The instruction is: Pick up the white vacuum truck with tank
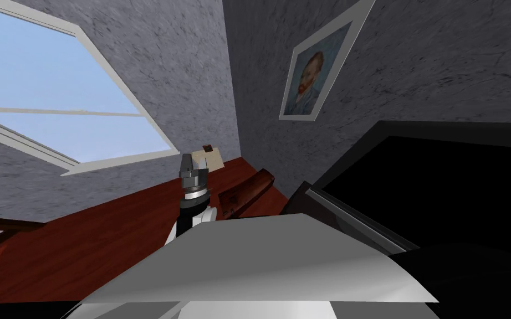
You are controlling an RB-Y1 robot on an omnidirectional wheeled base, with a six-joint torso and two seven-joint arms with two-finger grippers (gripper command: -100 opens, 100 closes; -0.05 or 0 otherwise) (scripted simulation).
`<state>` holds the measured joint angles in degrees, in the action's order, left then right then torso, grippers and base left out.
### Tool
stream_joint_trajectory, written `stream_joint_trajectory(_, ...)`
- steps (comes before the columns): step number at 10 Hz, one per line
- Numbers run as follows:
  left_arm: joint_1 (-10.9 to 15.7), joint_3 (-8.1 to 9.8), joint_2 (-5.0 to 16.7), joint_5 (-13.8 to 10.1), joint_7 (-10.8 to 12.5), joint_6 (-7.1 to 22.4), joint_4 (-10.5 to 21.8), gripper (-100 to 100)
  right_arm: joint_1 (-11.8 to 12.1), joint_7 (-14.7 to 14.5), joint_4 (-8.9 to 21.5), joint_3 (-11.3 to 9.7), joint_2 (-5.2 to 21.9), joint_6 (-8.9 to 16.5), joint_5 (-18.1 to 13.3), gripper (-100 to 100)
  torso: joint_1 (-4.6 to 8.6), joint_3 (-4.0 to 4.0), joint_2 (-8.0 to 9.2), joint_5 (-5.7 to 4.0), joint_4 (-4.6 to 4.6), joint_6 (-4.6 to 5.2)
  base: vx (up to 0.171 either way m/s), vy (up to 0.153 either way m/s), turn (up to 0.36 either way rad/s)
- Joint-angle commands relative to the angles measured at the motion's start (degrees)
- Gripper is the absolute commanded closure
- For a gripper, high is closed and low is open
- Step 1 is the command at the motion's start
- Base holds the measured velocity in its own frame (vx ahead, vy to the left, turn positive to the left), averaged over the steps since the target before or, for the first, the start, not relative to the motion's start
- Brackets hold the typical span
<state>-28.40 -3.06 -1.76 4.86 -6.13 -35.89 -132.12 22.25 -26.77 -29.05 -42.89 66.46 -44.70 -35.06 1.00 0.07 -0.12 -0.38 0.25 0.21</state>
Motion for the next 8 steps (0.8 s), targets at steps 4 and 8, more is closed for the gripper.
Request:
stream_joint_trajectory(4,0.03,-0.01,0.00,0.00,0.00,0.01,0.01,0,-4.97,-2.65,5.21,-2.10,1.07,-3.01,-2.53,100,0.17,0.24,0.43,0.06,0.10,-0.12,0.045,0.006,-0.119)
stream_joint_trajectory(8,0.03,-0.01,0.00,0.00,0.00,0.01,0.01,0,-5.60,-2.41,4.01,-2.05,1.45,-2.76,-2.41,0,-0.07,0.20,0.37,0.23,0.06,-0.10,0.051,0.021,-0.190)
